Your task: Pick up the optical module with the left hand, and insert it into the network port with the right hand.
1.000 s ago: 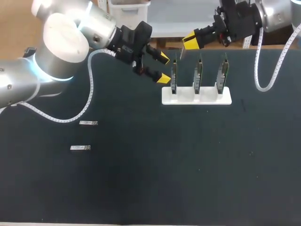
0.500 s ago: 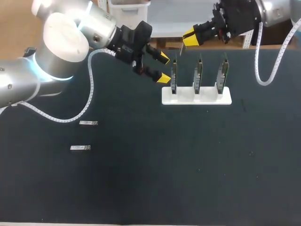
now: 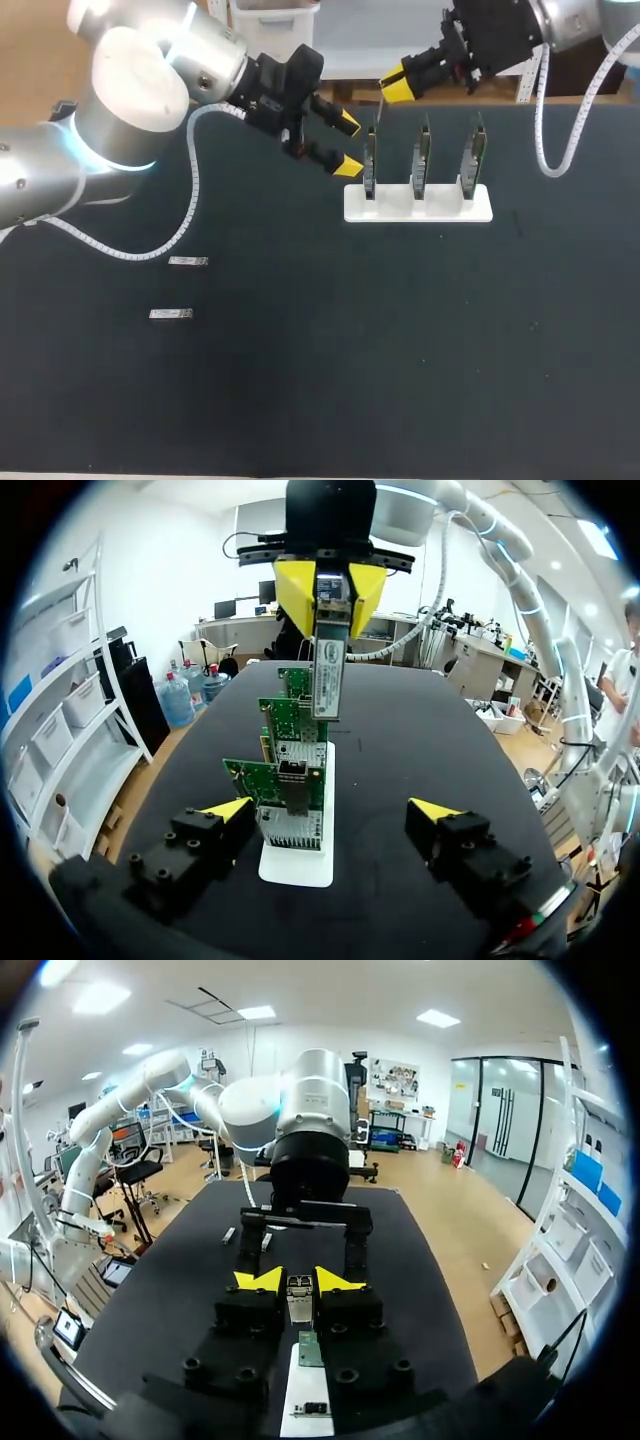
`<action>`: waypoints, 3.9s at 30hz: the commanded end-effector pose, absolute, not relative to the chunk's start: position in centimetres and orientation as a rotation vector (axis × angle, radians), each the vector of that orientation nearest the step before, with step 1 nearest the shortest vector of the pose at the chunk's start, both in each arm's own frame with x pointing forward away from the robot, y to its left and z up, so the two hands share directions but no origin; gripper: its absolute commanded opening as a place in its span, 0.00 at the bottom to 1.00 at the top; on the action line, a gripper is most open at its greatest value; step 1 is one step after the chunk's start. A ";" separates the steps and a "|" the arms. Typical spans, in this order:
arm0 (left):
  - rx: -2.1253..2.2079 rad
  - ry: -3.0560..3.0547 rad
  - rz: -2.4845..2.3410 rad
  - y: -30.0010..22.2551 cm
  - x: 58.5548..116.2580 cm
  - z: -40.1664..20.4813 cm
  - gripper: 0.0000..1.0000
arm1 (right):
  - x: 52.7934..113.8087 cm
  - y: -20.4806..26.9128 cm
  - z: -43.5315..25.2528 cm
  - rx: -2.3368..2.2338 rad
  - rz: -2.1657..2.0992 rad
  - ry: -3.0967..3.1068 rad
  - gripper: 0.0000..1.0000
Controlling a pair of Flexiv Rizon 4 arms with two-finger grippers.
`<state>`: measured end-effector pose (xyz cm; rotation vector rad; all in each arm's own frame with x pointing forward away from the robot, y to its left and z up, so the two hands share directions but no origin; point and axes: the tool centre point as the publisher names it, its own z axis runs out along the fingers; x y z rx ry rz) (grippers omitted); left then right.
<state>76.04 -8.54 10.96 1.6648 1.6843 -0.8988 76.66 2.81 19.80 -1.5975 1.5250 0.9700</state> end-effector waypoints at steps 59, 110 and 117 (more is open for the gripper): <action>1.673 1.685 -0.903 -8.6 76.4 11.0 1.00 | 77.8 4.1 17.7 -1.621 0.917 1.575 0.00; 1.673 1.685 -0.903 -8.6 76.4 11.0 1.00 | 77.9 4.0 17.4 -1.612 0.870 1.571 0.00; 1.673 1.685 -0.903 -8.6 76.4 11.0 1.00 | 77.9 4.0 17.1 -1.603 0.876 1.580 0.00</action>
